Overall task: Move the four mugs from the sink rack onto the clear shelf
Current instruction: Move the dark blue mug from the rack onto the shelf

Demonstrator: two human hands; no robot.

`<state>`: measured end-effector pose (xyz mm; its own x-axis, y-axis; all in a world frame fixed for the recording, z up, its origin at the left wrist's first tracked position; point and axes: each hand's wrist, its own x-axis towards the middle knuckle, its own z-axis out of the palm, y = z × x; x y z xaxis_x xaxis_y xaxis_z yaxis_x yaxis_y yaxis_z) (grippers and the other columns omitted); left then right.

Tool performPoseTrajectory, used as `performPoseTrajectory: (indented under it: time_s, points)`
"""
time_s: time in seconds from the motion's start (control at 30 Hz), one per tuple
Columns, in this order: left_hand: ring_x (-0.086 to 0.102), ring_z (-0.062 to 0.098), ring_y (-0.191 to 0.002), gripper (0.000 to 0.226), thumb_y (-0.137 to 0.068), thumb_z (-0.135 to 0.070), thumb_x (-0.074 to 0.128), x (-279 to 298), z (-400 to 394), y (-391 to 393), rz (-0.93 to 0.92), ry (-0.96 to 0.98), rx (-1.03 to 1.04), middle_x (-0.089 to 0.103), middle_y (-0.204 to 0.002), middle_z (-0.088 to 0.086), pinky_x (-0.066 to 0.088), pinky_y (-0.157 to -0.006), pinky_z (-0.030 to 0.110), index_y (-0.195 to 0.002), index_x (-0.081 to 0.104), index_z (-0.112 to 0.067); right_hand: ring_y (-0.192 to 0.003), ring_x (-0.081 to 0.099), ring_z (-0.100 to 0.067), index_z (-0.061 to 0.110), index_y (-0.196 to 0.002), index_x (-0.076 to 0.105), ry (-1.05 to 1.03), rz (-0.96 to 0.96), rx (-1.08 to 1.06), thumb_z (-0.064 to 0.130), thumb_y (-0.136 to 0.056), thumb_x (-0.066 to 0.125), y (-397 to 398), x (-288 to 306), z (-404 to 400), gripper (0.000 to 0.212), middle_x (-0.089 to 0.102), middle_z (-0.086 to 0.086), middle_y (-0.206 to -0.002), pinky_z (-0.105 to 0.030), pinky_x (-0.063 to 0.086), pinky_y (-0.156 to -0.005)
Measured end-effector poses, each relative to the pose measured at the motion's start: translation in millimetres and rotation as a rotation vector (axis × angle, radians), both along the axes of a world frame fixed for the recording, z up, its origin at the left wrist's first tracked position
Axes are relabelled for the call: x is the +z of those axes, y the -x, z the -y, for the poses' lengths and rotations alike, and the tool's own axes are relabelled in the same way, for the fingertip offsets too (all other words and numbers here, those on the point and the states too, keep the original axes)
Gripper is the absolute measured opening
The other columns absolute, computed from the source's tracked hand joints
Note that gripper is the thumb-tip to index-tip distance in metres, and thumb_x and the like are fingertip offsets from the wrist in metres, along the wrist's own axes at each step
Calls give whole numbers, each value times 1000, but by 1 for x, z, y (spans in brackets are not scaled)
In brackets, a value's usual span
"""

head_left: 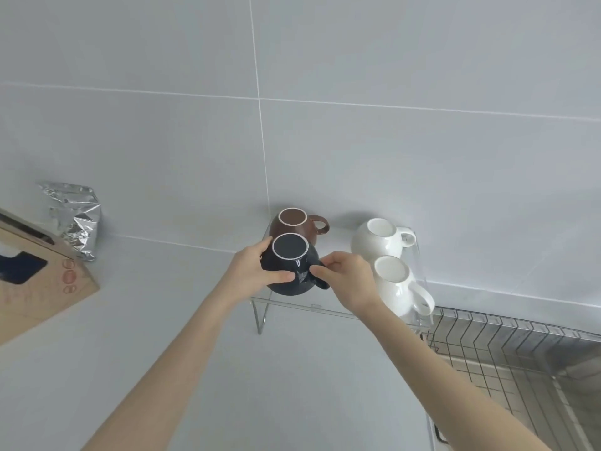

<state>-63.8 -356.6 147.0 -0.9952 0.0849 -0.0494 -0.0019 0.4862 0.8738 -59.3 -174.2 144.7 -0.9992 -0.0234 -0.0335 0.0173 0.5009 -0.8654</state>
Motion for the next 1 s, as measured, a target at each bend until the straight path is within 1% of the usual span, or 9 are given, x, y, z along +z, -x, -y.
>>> performPoseTrajectory:
  time_s: [0.13,0.27,0.43,0.63,0.73,0.8,0.87,0.97,1.0]
  points:
    - [60,8,-112,64,-45,-34,79,-14,11,11,46,-27,-49,68,-114,-11,44,-102,35,-104,57,-45,-81,67,-21,14,-82,69,10,38,-33,26,-73,67,2,-10,12,16,71,0,-76,-37,51,-76]
    - [56,-21,-92,62,-45,-27,80,-27,18,14,79,-44,-62,63,-88,-43,41,-90,18,-97,53,-48,-83,67,-22,12,-85,69,19,73,-44,24,-74,67,0,-17,18,17,70,0,-76,-36,51,-76]
    - [54,5,-106,78,-53,-22,79,-25,20,14,52,-34,-48,56,-102,-28,38,-90,19,-126,51,-22,-80,66,-22,13,-82,69,41,69,-57,22,-74,68,1,-19,21,12,70,-1,-76,-36,52,-77]
    - [56,16,-117,71,-52,-32,76,-24,19,13,98,62,-52,63,-122,-4,42,-94,24,-119,52,-26,-75,64,-23,14,-79,68,52,63,-37,23,-76,64,0,-21,22,11,72,-3,-77,-36,52,-74]
    - [42,15,-132,98,-58,-29,79,-25,18,8,124,63,-17,45,-144,-3,33,-104,25,-143,30,-16,-75,53,-20,3,-80,62,134,103,-56,31,-85,49,-2,-23,19,32,60,-3,-77,-35,48,-77]
    - [43,4,-123,89,-69,-23,76,-22,13,1,75,25,7,44,-137,-18,30,-96,18,-144,27,-15,-100,57,-15,11,-96,64,322,110,-146,35,-90,39,-11,-27,19,36,64,-1,-102,-40,45,-99]
    - [42,-6,-113,68,-80,-30,66,-18,5,-6,40,-85,79,44,-124,-30,27,-92,16,-140,34,-21,-127,45,-11,19,-125,54,504,110,-208,41,-94,30,-27,-29,21,45,53,2,-135,-37,30,-113]
    - [46,8,-116,24,-89,-43,45,-19,0,-6,93,-307,217,58,-114,-17,34,-90,21,-106,60,-35,-140,23,-6,27,-141,31,673,163,-186,48,-95,16,-49,-30,28,53,29,12,-151,-28,14,-116]
    - [49,11,-111,23,-87,-48,42,-19,-1,-5,110,-349,244,60,-107,-12,35,-86,22,-92,62,-36,-142,17,-6,30,-143,26,696,195,-163,51,-94,13,-54,-31,31,55,23,16,-152,-27,10,-115]
